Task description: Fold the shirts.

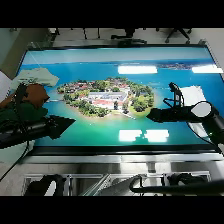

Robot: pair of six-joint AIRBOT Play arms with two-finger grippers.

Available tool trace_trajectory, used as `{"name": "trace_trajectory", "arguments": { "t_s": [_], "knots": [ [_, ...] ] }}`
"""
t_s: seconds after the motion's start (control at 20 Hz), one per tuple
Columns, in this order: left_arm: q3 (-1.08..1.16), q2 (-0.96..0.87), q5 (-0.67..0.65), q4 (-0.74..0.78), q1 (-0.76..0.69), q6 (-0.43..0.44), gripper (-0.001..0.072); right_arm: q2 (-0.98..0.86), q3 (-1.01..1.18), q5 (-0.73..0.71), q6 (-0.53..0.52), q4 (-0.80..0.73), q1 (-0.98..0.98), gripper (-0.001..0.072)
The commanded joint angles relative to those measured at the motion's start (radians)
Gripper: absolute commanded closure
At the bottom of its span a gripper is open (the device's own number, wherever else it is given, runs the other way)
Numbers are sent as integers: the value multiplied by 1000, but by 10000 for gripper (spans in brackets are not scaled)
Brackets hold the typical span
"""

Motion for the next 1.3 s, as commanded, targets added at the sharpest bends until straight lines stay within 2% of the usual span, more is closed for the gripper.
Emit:
{"name": "trace_trajectory", "arguments": {
  "t_s": [0.0, 0.25, 0.35, 0.6, 0.7, 0.75, 0.8, 0.85, 1.1, 1.25],
  "knots": [
    [0, 2, -5, 0, 0, 1, 690, 1, 0, 0, 0, 0, 1, 692],
    [1, 2, 8, 2, 0, 1, 689, 1, 0, 0, 0, 0, 1, 693],
    [19, -1, 40, 50, 0, -5, 689, 1, 0, 0, 0, 0, 1, 693],
    [232, -151, 58, 427, 0, -87, 686, 1, 0, 0, 0, 0, 1, 693],
    [326, -260, 113, 588, 0, -87, 684, 1, 0, 0, 0, 0, 1, 693],
    [371, -324, 162, 673, 0, -85, 660, 1, 0, 0, 0, 0, 1, 692],
    [415, -393, 220, 745, 0, -85, 312, 1, 0, 0, 0, 0, 1, 692],
    [454, -459, 275, 802, 0, -86, 2, 1, 0, 0, 0, 0, 1, 692],
    [696, -864, 519, 1041, 3, -80, 5, 1, 0, 0, 0, 0, 1, 693],
    [865, -1125, 521, 1100, 43, -80, 5, 1, 0, 0, 0, 0, 1, 693]
  ]
}}
